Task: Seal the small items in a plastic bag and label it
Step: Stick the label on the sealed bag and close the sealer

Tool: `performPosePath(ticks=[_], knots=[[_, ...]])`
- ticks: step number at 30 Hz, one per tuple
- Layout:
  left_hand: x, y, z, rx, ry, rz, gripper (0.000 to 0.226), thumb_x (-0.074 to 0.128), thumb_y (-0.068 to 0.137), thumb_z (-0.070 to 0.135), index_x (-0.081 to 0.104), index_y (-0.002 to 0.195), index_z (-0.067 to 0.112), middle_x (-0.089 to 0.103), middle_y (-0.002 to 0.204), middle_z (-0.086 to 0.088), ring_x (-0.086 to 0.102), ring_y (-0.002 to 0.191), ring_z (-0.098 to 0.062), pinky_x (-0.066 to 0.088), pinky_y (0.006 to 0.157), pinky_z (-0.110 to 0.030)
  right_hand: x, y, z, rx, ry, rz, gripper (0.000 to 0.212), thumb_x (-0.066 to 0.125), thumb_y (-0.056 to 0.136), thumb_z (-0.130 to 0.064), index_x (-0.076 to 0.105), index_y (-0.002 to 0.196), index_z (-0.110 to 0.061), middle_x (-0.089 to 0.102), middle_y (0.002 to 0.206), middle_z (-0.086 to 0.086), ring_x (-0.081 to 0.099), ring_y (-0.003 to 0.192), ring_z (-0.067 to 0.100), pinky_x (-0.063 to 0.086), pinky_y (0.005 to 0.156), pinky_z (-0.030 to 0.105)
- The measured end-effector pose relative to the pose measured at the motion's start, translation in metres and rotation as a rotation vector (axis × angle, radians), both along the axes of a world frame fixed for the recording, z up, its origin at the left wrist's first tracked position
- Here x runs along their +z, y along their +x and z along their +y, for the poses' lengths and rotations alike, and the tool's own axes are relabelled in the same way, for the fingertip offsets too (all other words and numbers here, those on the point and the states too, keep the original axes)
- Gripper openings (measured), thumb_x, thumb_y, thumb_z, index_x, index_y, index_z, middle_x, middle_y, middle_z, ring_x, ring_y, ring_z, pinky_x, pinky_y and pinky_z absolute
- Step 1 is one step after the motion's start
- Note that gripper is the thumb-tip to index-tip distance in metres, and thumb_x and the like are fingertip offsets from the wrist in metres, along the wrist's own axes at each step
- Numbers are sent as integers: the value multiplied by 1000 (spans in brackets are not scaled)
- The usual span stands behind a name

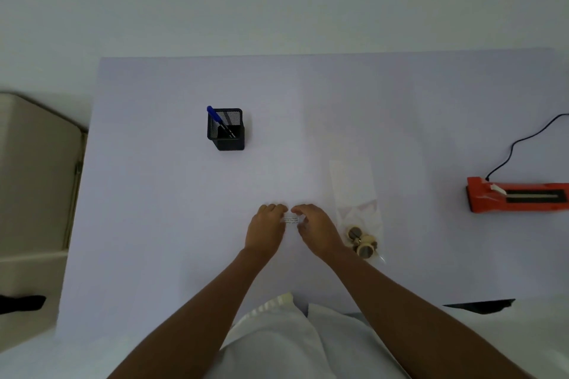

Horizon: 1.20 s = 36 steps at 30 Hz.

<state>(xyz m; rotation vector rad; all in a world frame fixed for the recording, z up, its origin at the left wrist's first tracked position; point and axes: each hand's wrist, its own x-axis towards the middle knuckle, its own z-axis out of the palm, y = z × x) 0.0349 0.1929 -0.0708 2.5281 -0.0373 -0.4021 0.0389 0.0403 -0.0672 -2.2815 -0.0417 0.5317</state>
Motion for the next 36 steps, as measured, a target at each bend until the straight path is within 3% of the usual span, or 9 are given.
performPosePath(ticks=[5, 12, 15, 18, 21, 25, 29, 36], knots=[[-1, -4, 2, 23, -63, 3, 24, 56, 89, -1, 65, 109, 10, 69, 101, -8, 58, 97, -23, 52, 82, -36, -6, 0, 4, 57, -62, 18, 32, 63, 90, -8, 64, 122, -9, 60, 119, 8, 55, 111, 20, 50, 91, 31], [-3, -7, 10, 65, -149, 19, 24, 65, 87, 6, 65, 110, 12, 67, 102, -4, 58, 97, -19, 46, 82, -22, -5, 2, 5, 68, -70, 24, 9, 64, 91, -11, 72, 93, -7, 62, 99, 11, 55, 97, 22, 50, 81, 34], [7, -5, 14, 174, -235, 97, 24, 71, 86, 15, 67, 110, 12, 66, 103, -1, 58, 93, -14, 49, 83, -23, 4, 4, 5, 3, 2, 91, 3, 65, 89, -11, 67, 87, -10, 62, 86, 2, 55, 76, 12, 46, 70, 28], [25, 1, 19, 220, -365, 282, 11, 65, 90, 20, 71, 98, 14, 69, 85, 3, 59, 73, -9, 44, 68, -19, 23, 8, 2, -31, 117, 79, 5, 65, 89, -11, 64, 84, -12, 61, 70, -3, 51, 59, 8, 43, 58, 24], [53, 6, 25, 276, -580, 370, 11, 62, 93, 21, 72, 93, 18, 73, 81, 2, 61, 64, -3, 45, 58, -17, 48, 14, -1, -89, 198, 13, 8, 65, 88, -11, 66, 83, -17, 66, 72, 3, 56, 63, 17, 47, 59, 28], [87, 12, 31, 319, -738, 373, 15, 59, 95, 21, 74, 92, 21, 75, 83, 3, 65, 68, -6, 49, 55, -19, 75, 17, -4, -97, 251, -45, 16, 63, 89, -7, 68, 84, -21, 66, 72, -3, 55, 63, 4, 43, 57, 12], [109, 15, 30, 339, -782, 367, 18, 59, 95, 18, 75, 91, 24, 75, 82, 3, 67, 70, -11, 51, 58, -20, 95, 19, -3, -98, 260, -97, 13, 62, 91, -4, 71, 89, -13, 66, 76, -11, 58, 68, 1, 43, 59, 9], [136, 19, 35, 367, -835, 367, 16, 61, 93, 17, 76, 92, 22, 76, 84, 1, 68, 71, -12, 50, 57, -18, 128, 22, 0, -176, 318, -199, 12, 64, 90, -3, 73, 92, -10, 70, 82, -8, 60, 69, 5, 46, 56, 16]])
